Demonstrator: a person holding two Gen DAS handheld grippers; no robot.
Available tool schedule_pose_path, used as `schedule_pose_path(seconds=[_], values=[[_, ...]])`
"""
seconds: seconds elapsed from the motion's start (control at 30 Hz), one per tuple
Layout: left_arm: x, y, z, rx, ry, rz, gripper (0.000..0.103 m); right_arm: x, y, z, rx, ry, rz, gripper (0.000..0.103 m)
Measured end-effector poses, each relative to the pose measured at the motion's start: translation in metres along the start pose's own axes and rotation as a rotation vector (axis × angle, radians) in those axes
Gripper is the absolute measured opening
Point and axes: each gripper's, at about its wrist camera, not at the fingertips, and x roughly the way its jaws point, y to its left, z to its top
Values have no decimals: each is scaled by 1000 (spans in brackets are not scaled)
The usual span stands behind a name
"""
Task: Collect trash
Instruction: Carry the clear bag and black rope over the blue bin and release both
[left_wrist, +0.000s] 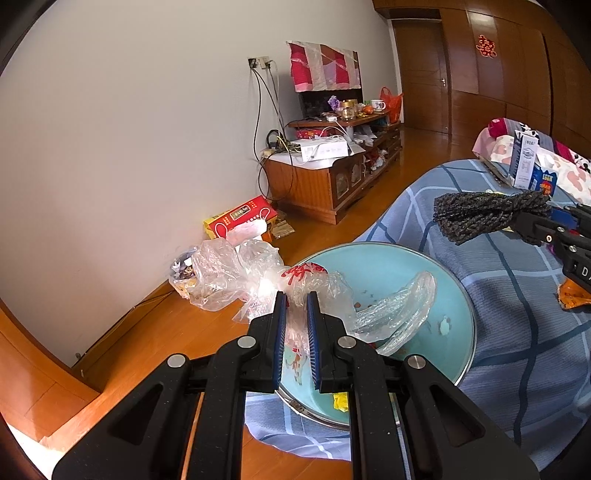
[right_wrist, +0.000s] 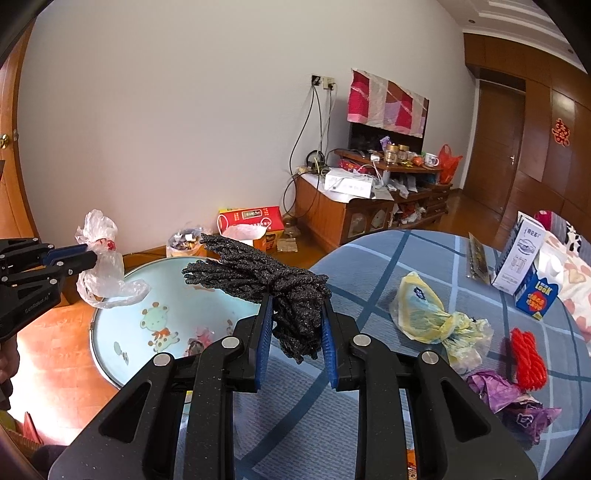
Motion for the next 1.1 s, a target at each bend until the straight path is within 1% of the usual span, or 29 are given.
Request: schedule_pose_path(seconds=[0.47, 1.1], values=[[0, 5, -3, -14, 4, 8, 11, 5, 8, 1, -19, 6, 9, 25], [1, 6, -4, -21, 3, -2, 12, 8, 17, 2, -34, 12, 21, 26]])
